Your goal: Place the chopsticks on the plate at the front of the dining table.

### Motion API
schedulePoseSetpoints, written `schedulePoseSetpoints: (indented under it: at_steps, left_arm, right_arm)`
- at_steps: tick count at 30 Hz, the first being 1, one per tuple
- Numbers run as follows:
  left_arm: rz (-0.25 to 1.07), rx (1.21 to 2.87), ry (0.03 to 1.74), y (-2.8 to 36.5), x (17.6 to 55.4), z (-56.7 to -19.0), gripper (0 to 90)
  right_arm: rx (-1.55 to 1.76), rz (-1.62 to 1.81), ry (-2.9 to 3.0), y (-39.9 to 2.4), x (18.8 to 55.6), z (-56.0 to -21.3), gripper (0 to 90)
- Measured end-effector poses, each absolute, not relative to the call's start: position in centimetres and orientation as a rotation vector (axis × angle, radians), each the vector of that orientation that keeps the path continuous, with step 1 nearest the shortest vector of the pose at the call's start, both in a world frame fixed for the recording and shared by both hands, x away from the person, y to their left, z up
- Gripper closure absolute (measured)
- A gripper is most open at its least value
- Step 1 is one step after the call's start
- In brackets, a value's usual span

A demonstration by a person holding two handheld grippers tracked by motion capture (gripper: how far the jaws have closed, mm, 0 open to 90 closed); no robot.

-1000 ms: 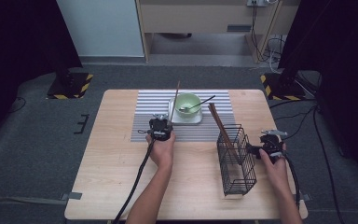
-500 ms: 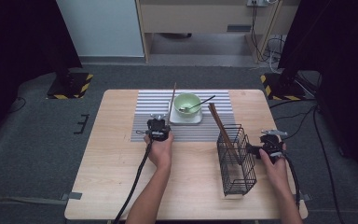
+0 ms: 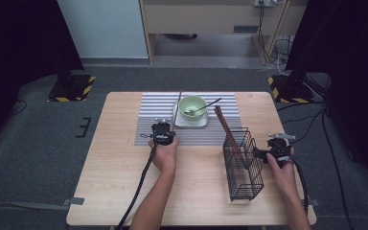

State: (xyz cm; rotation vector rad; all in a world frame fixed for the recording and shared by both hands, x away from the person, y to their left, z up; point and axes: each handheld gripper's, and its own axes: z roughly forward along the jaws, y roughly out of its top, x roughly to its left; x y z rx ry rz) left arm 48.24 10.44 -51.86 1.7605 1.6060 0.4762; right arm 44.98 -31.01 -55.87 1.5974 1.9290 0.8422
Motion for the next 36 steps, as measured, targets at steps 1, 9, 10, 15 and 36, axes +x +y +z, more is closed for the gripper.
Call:
schedulePoseSetpoints:
  at_steps: [1,9,10,15,36]
  left_arm:
    - [0.473,1.759,1.607,10.5,48.3,-51.9,85.7]
    - [0.448,1.764,1.622,10.2,48.4,-52.2,85.6]
    - [0.443,1.763,1.625,10.2,48.5,-52.3,85.6]
    - [0.427,1.754,1.630,10.1,48.6,-52.4,85.6]
    - [0.405,1.775,1.624,9.6,48.5,-52.9,83.6]
  right_arm:
    - [1.597,0.842,1.929,-31.0,45.0,-55.9,2.4]
    - [1.598,0.843,1.929,-31.0,45.0,-55.9,2.4]
    - [1.598,0.842,1.929,-31.0,45.0,-55.9,2.4]
    - [1.598,0.843,1.929,-31.0,45.0,-55.9,2.4]
    - [1.598,0.843,1.929,-31.0,45.0,-55.9,2.4]
